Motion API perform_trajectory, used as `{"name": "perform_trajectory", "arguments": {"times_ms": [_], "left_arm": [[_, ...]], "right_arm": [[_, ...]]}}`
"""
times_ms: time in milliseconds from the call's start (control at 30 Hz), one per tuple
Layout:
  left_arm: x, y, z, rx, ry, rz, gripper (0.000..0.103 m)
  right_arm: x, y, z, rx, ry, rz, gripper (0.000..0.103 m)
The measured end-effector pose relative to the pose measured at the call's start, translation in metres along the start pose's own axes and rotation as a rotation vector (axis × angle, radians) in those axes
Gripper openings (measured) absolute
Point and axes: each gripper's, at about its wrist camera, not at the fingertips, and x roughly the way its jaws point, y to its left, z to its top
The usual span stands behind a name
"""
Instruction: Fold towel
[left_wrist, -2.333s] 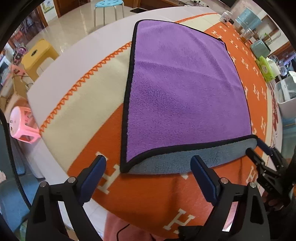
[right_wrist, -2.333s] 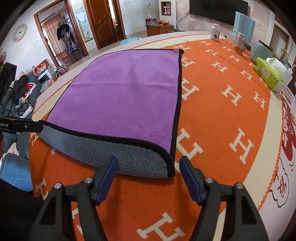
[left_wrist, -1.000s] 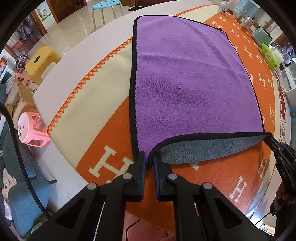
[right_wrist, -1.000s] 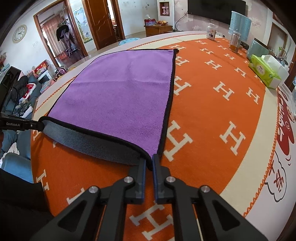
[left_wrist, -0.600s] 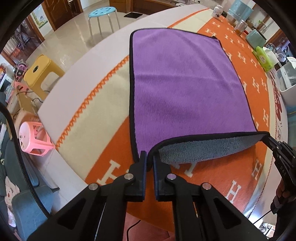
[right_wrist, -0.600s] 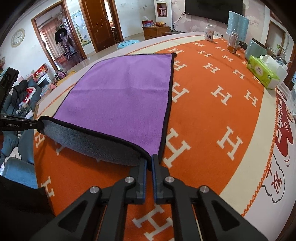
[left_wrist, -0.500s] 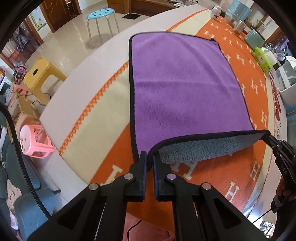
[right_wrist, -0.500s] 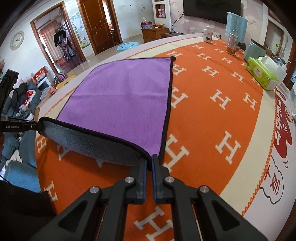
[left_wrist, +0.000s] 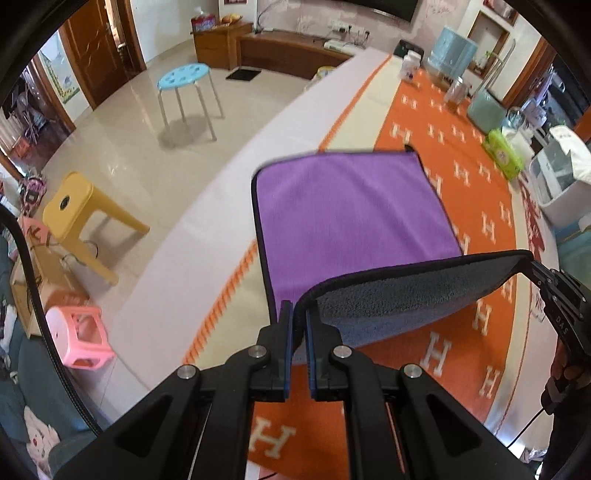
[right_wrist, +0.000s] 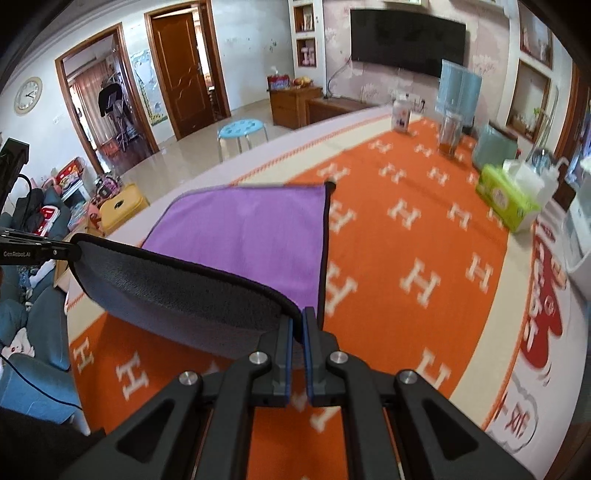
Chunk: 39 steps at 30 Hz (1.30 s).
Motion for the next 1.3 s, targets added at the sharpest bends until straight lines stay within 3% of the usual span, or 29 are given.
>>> {"name": "perform_trajectory", "arguments": {"times_ms": [400,633,700,767,800,900,1033,1100,1300], "left_arm": [[0.011,0.025,0.069,-0.014,-0.177,-0.008,0.004],[0.047,0.036,0.091,-0.023,-0.195,-0.028,0.006],[0.057,0.038,0.096,-0.025,-0.181,-0.002,0.021],[0.064,0.040,0.100,-0.031,-0.173,0.032,0.025],[0.067,0.042,0.102,-0.036,-0.168,0.031,0.028],[0.070,0.045,0.101,-0.045,-0.160,0.023,0.034],[0.070,0.046,0.099,-0.046,-0.157,0.018,0.039],[0.066,0.045,0.093,-0.047,-0.161,0.018,0.049],[0.048,0.031,0.075,-0.045,-0.165,0.020,0.056]], "right_arm": [[0.031,0.010,0.085,-0.014,-0.159,-0.116,0.005],[0.067,0.022,0.105,-0.021,-0.196,-0.195,0.006],[0.078,0.022,0.108,-0.015,-0.187,-0.198,0.012],[0.088,0.020,0.110,-0.007,-0.167,-0.196,0.024],[0.093,0.021,0.110,-0.006,-0.155,-0.197,0.033],[0.103,0.021,0.110,-0.004,-0.138,-0.196,0.048],[0.105,0.022,0.108,-0.001,-0.131,-0.196,0.049],[0.103,0.020,0.107,0.010,-0.135,-0.192,0.051],[0.087,0.014,0.103,0.050,-0.148,-0.193,0.060]]}}
